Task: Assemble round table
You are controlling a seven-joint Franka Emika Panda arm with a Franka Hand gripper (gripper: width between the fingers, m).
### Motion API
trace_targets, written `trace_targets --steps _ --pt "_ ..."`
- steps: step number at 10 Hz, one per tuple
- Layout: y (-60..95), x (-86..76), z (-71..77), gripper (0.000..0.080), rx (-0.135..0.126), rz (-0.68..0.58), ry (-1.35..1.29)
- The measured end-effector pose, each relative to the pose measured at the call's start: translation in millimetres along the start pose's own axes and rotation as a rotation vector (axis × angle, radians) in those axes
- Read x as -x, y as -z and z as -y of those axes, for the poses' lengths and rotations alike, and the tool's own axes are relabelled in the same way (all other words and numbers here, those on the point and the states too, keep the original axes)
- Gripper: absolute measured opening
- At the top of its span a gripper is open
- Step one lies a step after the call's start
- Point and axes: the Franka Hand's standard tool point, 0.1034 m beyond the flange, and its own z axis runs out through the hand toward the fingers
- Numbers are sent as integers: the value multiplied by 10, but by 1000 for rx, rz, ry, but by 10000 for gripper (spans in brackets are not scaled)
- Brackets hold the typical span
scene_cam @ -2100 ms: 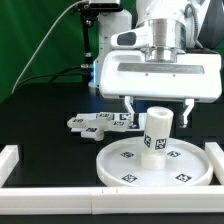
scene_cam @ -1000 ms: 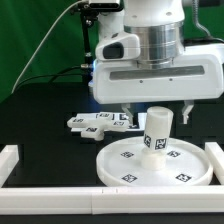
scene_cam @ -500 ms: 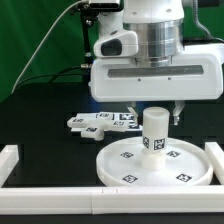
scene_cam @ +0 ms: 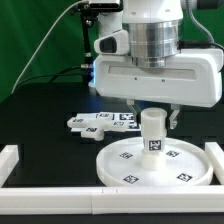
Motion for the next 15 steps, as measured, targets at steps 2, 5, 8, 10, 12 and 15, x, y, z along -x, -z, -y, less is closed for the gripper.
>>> trace_targets --steps 2,5,8,10,12,15 --pt "-2 -2 -12 407 -11 -30 -297" --pt "-1 18 23 407 -96 -31 -729" --pt "-4 64 104 407 -125 -2 -1022" --pt "-6 62 100 407 -124 -3 -1015" --pt "5 28 84 607 -86 18 -699" --pt "16 28 96 647 -75 21 -429"
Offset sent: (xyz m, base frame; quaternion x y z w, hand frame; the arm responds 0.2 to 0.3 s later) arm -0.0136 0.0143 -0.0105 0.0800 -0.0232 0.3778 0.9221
